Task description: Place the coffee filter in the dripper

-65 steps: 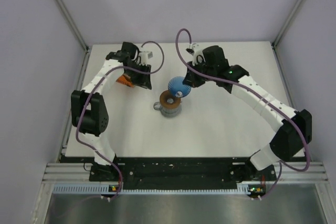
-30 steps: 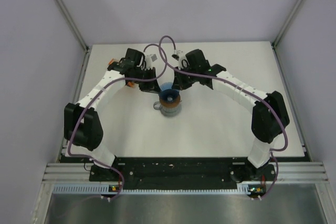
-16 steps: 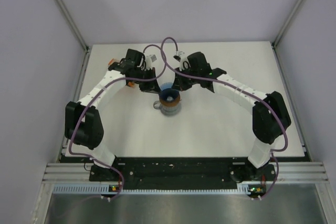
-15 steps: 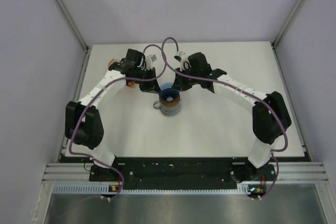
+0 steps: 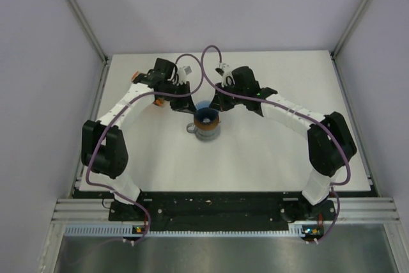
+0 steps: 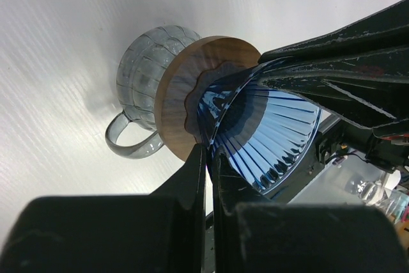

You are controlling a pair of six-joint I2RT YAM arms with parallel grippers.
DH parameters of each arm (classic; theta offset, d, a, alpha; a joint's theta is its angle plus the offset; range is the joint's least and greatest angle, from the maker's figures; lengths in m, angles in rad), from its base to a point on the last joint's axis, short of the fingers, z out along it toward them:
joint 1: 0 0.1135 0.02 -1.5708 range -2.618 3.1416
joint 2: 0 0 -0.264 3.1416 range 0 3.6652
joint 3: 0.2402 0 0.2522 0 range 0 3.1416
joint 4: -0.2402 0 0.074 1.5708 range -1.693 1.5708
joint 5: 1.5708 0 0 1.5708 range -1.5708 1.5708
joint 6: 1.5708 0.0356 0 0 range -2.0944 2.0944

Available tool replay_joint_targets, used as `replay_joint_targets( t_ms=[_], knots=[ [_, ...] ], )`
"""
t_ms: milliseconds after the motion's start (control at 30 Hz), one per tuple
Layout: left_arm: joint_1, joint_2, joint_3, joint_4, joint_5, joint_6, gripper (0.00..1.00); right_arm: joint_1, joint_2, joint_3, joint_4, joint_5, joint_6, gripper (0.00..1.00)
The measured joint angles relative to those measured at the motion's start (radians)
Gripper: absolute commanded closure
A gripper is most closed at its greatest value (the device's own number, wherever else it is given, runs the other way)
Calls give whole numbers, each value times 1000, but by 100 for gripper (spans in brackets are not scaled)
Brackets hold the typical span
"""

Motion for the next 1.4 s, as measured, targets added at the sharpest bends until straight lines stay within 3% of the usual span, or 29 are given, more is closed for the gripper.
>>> replay_joint_targets(
  t_ms=[67, 200, 400, 767, 967, 1200, 1300, 1400],
  knots=[
    [0, 2, 11, -11, -1, 7, 97, 0, 0, 5, -7, 0, 0, 100],
    [-5, 15, 47, -48, -16, 34, 79, 5, 12, 43, -60, 2, -9, 90],
    [-16, 24, 104, -101, -45, 112, 62, 16, 38, 113, -164, -18, -31, 75],
    [0, 24, 206, -155, -63, 156, 55, 26, 49, 283, -291, -31, -71, 52],
    [107, 17, 262, -158, -68, 152, 45, 19, 26, 307, -321, -21, -101, 50],
    [249, 12, 291, -153, -92, 180, 49, -14, -92, 278, -329, -2, -144, 49],
    [260, 14, 302, -157, -116, 311, 49, -23, -146, 239, -329, 6, -164, 49],
    [253, 21, 319, -183, -125, 541, 50, -28, -167, 199, -329, 7, -182, 49]
  ],
)
